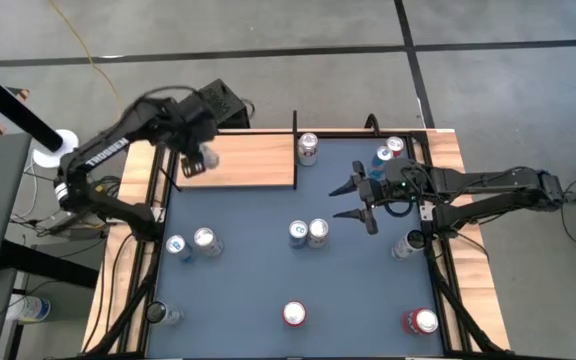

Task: Place canned beverage on shelf
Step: Put the top left white pink soda can on the shelf

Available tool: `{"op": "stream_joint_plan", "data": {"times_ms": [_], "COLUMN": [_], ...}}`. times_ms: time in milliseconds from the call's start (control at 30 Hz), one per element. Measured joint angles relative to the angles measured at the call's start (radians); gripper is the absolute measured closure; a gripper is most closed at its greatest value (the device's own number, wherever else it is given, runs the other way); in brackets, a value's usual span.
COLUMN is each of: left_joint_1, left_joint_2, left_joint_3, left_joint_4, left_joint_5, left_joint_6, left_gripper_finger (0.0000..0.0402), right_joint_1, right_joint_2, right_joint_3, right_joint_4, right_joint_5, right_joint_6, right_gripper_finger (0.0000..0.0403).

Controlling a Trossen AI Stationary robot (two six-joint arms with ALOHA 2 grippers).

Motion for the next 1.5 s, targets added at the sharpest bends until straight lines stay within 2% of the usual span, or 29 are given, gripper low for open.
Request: {"op": "stream_joint_plan", "data": {"times_ms": [200,433,567,1100,1300,1500], "left_joint_1": [0.177,0.310,0.377,0.490,0.475,0.471], "left_joint_2": [0.142,0.339,0.405,0.426,0.448,0.448], "left_joint_3": [0.086,0.223,0.275,0.266,0.267,0.270], "left_joint_4": [-0.068,-0.051,-0.057,0.001,0.001,0.006], "left_joint_5": [0.014,0.072,0.083,0.173,0.128,0.133], "left_joint_6": [0.085,0.130,0.122,0.117,0.232,0.241], "left_gripper_finger": [0.0165,0.0165,0.0165,0.0165,0.0165,0.0165], "right_joint_1": [-0.034,-0.045,-0.045,-0.045,-0.045,-0.045], "right_joint_2": [0.000,0.000,0.000,0.000,0.000,0.000], "right_joint_3": [0.000,0.000,0.000,0.000,0.000,0.000], "right_joint_4": [0.004,0.003,-0.004,-0.026,-0.033,-0.048], "right_joint_5": [0.000,0.000,0.000,0.000,0.000,0.000], "right_joint_6": [0.000,-0.002,-0.012,-0.045,-0.045,-0.050], "right_gripper_finger": [0.0154,0.0154,0.0154,0.0154,0.0154,0.0154]}}
